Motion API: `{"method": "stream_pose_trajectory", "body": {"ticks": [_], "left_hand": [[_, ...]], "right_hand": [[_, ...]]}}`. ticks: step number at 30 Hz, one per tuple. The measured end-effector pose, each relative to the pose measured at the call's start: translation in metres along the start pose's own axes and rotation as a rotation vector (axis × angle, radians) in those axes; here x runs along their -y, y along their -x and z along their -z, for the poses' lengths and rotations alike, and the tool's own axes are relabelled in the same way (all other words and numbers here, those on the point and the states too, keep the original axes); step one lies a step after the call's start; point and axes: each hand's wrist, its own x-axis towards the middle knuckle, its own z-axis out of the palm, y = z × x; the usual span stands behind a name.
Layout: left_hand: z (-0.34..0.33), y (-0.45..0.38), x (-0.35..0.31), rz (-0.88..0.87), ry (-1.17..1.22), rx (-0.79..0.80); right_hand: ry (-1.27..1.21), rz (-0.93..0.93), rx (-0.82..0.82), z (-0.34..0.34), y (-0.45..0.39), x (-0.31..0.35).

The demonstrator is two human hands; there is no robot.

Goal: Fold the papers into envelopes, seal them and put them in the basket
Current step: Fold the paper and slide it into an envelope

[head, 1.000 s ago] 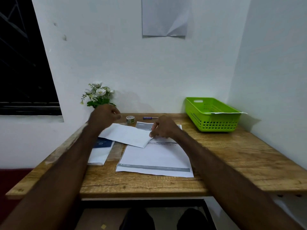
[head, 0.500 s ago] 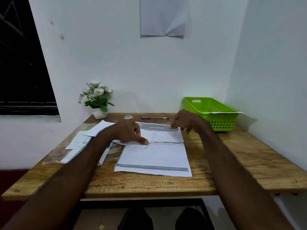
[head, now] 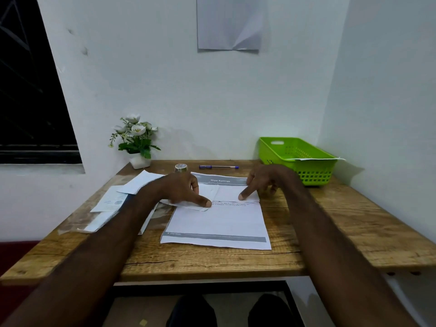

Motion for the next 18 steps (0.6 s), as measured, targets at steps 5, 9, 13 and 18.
{"method": "stream_pose_trajectory", "body": {"ticks": [5,9,13,18], "left_hand": [[0.000,-0.001,0.001,0.005,0.017,0.007],[-0.001,-0.001,0.001,0.009,0.016,0.006],[0.000,0.000,0.000,0.013,0.009,0.001],[0.001,0.000,-0.001,0.043,-0.017,-0.014]], "right_hand": [[-0.025,0.000,0.042,0.002,0.002,-0.001],[-0.074,0.013,0.047,0.000,-0.003,-0.004],[-0.106,0.049,0.033,-0.001,-0.011,-0.006],[-0.239,0.128,-0.092,0.000,-0.018,-0.008]]}}
